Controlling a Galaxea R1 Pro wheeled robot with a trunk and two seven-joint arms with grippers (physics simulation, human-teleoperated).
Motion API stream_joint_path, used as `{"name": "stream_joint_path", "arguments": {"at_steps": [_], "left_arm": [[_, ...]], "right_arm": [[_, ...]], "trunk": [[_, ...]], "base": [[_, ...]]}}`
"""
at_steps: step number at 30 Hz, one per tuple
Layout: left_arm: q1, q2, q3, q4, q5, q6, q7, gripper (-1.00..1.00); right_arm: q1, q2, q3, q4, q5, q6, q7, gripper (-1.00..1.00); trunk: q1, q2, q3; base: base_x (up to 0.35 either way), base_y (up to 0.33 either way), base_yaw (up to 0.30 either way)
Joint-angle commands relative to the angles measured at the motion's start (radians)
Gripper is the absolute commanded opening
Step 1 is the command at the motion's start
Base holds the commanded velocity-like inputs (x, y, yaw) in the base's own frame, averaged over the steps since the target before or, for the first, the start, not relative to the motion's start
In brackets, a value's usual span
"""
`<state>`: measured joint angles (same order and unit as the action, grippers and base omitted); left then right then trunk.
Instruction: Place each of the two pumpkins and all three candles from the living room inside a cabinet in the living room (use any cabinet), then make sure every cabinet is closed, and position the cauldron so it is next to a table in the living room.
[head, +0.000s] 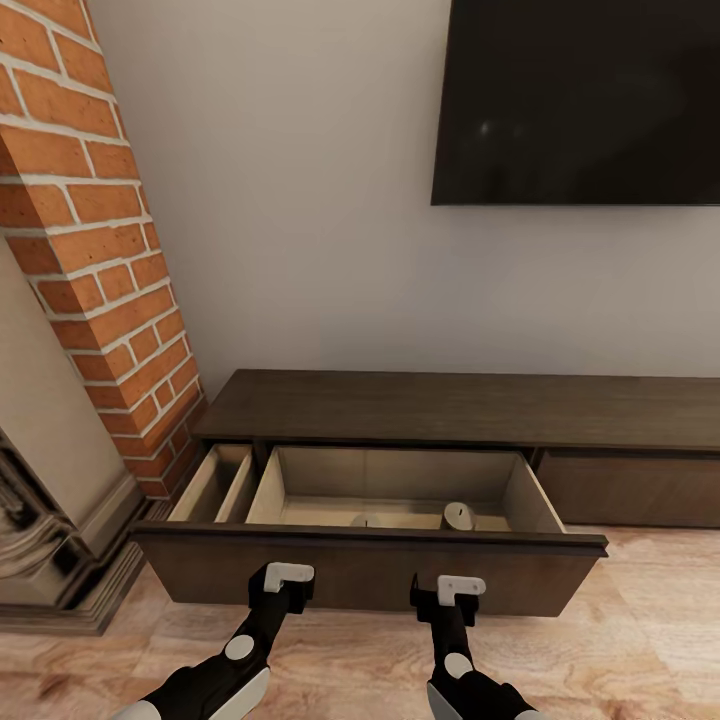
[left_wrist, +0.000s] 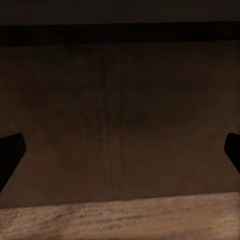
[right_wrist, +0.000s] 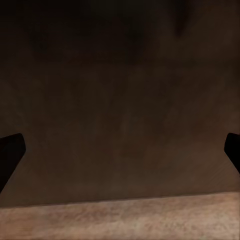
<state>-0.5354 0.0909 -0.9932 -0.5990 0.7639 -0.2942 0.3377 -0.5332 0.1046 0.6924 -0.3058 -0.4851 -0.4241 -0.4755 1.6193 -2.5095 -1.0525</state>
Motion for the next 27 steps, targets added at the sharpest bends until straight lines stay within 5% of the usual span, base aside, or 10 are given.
{"name": "stream_joint_path", "arguments": {"at_steps": [1, 27], "left_arm": [[-0.001, 0.001, -0.008, -0.001, 0.008, -0.005, 0.007, 1.00], [-0.001, -0.003, -0.008, 0.033, 0.006, -0.005, 0.007, 1.00]], "right_arm": [[-0.001, 0.000, 0.008, 0.001, -0.009, -0.004, -0.005, 1.00], [-0.001, 0.001, 0.009, 0.001, -0.009, -0.004, -0.005, 1.00]], "trunk": [[0.000, 0.000, -0.001], [0.000, 0.000, -0.001]], "base": [[0.010, 0.000, 0.000], [0.081, 0.000, 0.000]]}}
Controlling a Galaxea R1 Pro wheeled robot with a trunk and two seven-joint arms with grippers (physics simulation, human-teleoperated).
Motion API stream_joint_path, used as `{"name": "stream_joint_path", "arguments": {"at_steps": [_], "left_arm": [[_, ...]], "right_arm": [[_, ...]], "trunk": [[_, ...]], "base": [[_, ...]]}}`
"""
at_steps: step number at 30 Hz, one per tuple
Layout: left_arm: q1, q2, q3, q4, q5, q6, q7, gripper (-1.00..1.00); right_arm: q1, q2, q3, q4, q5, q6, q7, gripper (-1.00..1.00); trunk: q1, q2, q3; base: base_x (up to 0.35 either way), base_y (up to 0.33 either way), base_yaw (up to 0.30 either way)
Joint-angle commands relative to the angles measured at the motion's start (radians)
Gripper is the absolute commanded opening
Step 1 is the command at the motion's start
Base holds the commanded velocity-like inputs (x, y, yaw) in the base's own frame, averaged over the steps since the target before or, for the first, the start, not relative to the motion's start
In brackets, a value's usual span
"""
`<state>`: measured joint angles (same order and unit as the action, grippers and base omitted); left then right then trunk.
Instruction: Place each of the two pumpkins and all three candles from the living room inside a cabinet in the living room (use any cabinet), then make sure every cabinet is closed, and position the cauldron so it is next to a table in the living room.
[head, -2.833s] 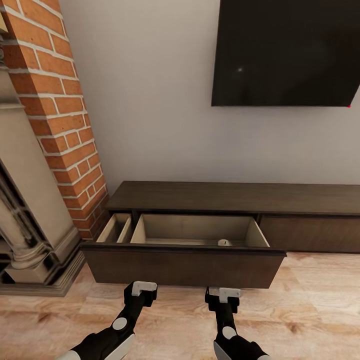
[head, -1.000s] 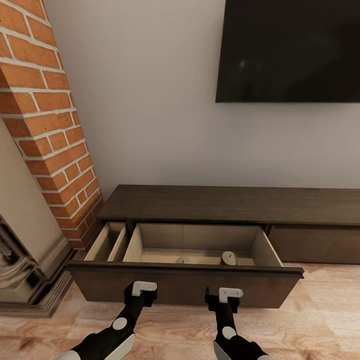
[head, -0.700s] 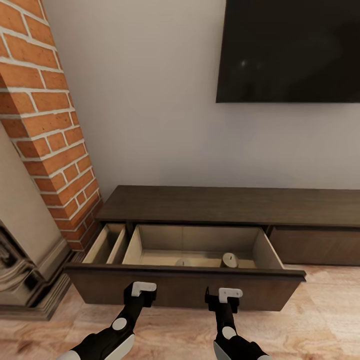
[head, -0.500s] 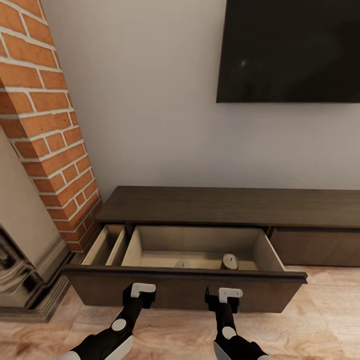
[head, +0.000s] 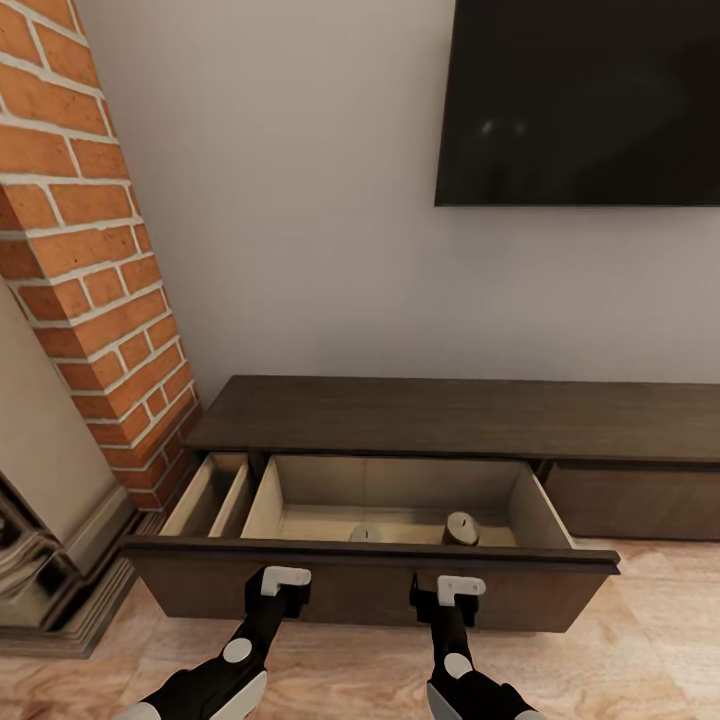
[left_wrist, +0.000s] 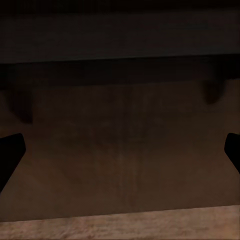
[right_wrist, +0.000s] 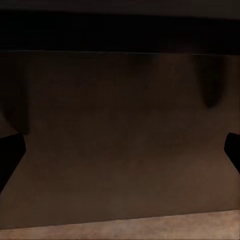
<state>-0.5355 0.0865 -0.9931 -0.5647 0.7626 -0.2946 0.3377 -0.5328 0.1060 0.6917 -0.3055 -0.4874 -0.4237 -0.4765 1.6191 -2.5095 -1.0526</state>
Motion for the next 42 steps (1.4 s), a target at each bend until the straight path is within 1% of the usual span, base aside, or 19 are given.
{"name": "stream_joint_path", "arguments": {"at_steps": [1, 42], "left_arm": [[-0.001, 0.001, -0.009, -0.001, 0.007, -0.005, 0.007, 1.00], [-0.001, 0.001, -0.009, -0.001, 0.007, -0.005, 0.007, 1.00]], "right_arm": [[-0.001, 0.000, 0.009, 0.000, -0.007, -0.004, -0.004, 1.00], [-0.001, 0.000, 0.009, 0.001, -0.007, -0.004, -0.004, 1.00]], "trunk": [[0.000, 0.000, -0.001], [0.000, 0.000, -0.001]], "base": [[0.161, 0.000, 0.000], [0.246, 0.000, 0.000]]}}
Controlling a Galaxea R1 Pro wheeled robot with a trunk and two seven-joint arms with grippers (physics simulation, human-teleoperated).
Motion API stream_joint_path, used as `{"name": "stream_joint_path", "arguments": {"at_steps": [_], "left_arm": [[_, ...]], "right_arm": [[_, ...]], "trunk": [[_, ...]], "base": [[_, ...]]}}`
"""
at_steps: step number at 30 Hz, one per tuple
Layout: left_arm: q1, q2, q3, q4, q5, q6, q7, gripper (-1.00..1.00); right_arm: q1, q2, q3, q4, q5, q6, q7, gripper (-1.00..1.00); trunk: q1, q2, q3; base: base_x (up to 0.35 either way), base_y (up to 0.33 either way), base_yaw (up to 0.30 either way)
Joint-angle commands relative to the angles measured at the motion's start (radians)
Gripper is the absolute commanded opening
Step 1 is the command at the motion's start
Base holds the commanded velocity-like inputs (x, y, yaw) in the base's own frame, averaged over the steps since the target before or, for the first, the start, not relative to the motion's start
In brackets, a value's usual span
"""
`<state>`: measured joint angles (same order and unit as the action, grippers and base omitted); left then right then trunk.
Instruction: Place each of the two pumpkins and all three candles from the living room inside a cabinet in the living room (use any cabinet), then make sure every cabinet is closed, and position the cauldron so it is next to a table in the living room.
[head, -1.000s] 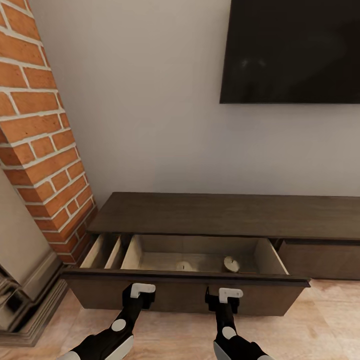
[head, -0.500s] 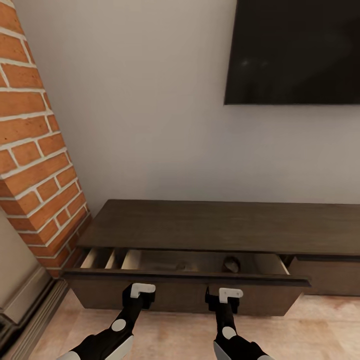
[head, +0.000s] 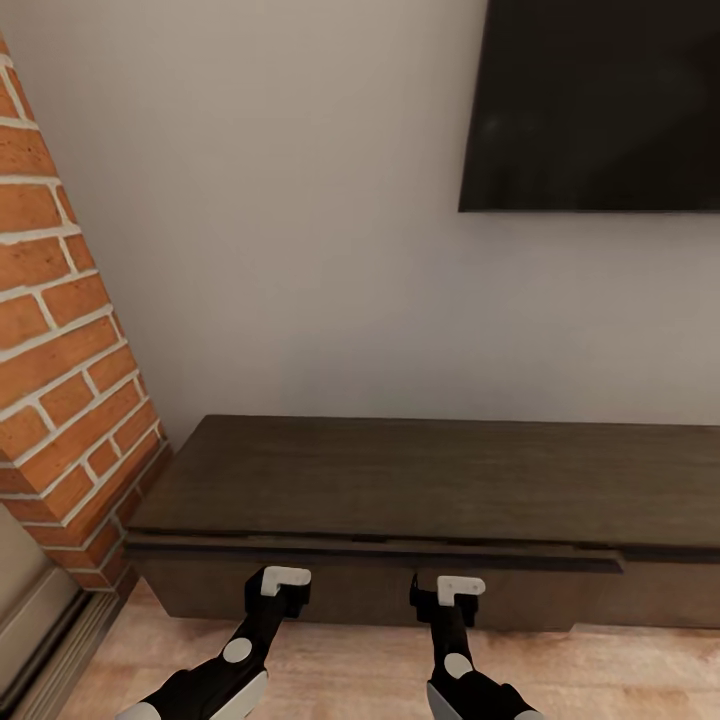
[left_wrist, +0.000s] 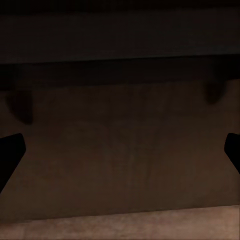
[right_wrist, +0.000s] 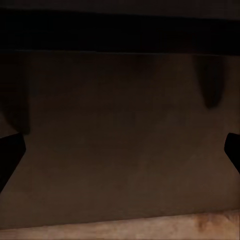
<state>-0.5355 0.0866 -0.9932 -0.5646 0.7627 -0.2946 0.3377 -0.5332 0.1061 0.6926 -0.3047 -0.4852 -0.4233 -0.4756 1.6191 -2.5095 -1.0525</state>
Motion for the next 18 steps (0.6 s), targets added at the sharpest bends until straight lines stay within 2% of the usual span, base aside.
{"name": "stream_joint_path", "arguments": {"at_steps": [1, 18], "left_arm": [[-0.001, 0.001, -0.008, -0.001, 0.007, -0.004, 0.007, 1.00], [-0.001, 0.002, -0.008, -0.001, 0.007, -0.004, 0.007, 1.00]], "right_arm": [[-0.001, 0.000, 0.008, 0.000, -0.009, -0.005, -0.005, 1.00], [-0.001, 0.000, 0.008, -0.001, -0.009, -0.005, -0.005, 1.00]], "trunk": [[0.000, 0.000, -0.001], [0.000, 0.000, -0.001]], "base": [[0.095, 0.000, 0.000], [0.015, 0.000, 0.000]]}}
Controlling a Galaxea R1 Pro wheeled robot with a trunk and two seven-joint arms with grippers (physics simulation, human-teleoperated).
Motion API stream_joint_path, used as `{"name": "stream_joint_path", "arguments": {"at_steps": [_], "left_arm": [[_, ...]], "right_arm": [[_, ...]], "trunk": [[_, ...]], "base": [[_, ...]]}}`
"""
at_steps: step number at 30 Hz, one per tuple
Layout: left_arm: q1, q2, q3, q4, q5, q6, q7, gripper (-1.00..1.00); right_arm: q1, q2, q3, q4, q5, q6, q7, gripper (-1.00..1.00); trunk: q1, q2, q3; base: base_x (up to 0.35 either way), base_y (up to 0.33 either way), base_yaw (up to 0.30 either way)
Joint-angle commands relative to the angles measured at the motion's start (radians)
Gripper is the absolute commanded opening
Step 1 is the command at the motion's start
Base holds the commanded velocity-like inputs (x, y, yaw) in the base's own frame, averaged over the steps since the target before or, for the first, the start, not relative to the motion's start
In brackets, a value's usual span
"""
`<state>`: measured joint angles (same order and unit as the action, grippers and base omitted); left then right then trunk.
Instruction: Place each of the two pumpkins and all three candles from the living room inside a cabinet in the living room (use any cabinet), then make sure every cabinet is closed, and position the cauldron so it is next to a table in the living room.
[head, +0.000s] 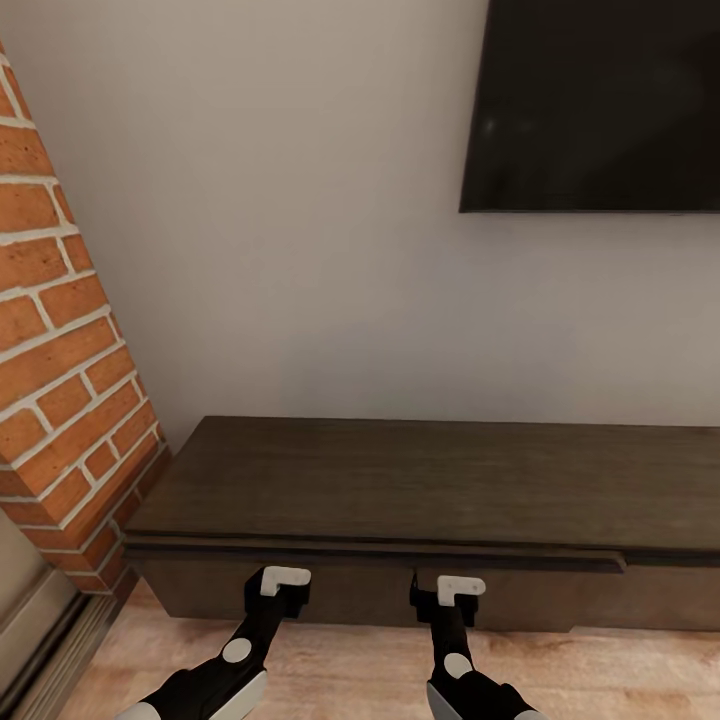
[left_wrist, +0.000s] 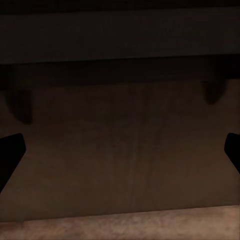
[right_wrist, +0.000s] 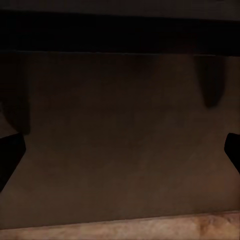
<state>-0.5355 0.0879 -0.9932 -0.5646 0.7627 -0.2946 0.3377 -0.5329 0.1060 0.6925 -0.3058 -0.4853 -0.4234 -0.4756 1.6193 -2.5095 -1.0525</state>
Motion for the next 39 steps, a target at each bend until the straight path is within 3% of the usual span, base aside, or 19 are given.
{"name": "stream_joint_path", "arguments": {"at_steps": [1, 14, 39], "left_arm": [[-0.001, 0.001, -0.008, -0.001, 0.007, -0.004, 0.007, 1.00], [-0.001, 0.001, -0.009, -0.001, 0.007, -0.004, 0.007, 1.00], [-0.001, 0.001, -0.009, -0.001, 0.007, -0.005, 0.007, 1.00]], "right_arm": [[-0.001, 0.000, 0.008, 0.001, -0.009, -0.005, -0.005, 1.00], [-0.001, 0.000, 0.008, 0.001, -0.009, -0.005, -0.005, 1.00], [-0.001, 0.000, 0.008, 0.001, -0.009, -0.005, -0.005, 1.00]], "trunk": [[0.000, 0.000, -0.001], [0.000, 0.000, -0.001], [0.000, 0.000, -0.001]], "base": [[0.025, 0.000, 0.000], [0.053, 0.000, 0.000], [-0.304, 0.000, 0.000]]}}
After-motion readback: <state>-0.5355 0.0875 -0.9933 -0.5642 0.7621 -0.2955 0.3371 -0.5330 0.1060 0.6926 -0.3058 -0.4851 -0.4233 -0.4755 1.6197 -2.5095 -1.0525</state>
